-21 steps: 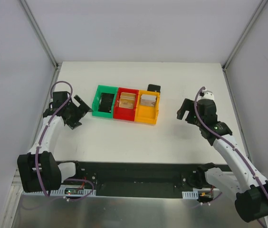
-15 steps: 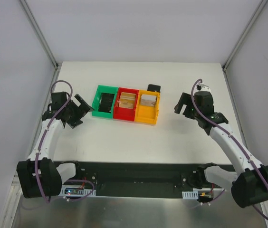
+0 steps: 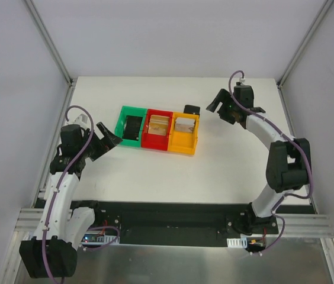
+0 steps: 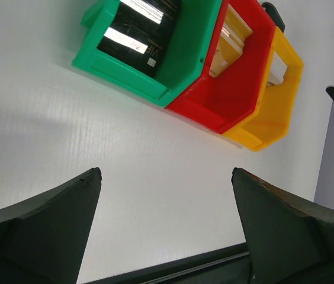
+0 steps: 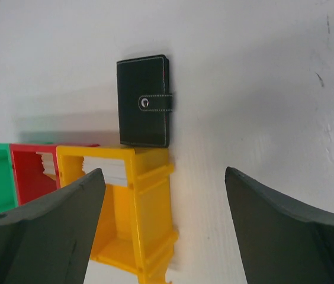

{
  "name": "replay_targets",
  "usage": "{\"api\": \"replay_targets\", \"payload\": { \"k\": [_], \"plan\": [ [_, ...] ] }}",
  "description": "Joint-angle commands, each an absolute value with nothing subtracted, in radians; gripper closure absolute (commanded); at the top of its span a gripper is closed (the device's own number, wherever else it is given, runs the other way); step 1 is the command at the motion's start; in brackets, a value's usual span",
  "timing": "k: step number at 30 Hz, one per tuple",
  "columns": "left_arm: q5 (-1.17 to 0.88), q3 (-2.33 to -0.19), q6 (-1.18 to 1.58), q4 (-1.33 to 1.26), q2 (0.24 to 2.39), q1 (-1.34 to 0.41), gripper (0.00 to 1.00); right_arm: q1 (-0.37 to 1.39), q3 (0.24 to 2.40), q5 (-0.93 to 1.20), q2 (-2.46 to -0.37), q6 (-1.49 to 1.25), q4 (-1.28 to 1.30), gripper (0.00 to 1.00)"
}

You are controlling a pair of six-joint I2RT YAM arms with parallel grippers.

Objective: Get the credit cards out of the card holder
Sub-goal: Move the card holder to the corner of the board.

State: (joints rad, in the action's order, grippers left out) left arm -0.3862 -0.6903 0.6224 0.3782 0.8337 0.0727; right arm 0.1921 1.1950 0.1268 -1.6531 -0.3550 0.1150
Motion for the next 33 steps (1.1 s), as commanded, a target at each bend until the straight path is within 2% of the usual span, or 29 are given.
{"api": "replay_targets", "payload": {
  "k": [1, 7, 17, 33],
  "plan": [
    [-0.428, -0.673, 0.535, 0.347, 0.775, 0.029, 0.09, 0.192, 1.285, 0.193, -1.775, -0.411, 0.026, 0.18],
    [-0.446, -0.655, 0.534, 0.344, 0.762, 0.026, 0.09, 0.192, 1.361, 0.261, -1.939, -0.449, -0.050, 0.30],
    [-0.414, -0.684, 0.538, 0.342, 0.744, 0.026, 0.08, 0.224, 1.486, 0.291, -2.077, -0.509, -0.077, 0.32],
    [-0.393, -0.673, 0.529, 0.345, 0.735, 0.026, 0.08, 0.265, 1.539, 0.226, -2.164, -0.541, -0.005, 0.43]
  ]
}}
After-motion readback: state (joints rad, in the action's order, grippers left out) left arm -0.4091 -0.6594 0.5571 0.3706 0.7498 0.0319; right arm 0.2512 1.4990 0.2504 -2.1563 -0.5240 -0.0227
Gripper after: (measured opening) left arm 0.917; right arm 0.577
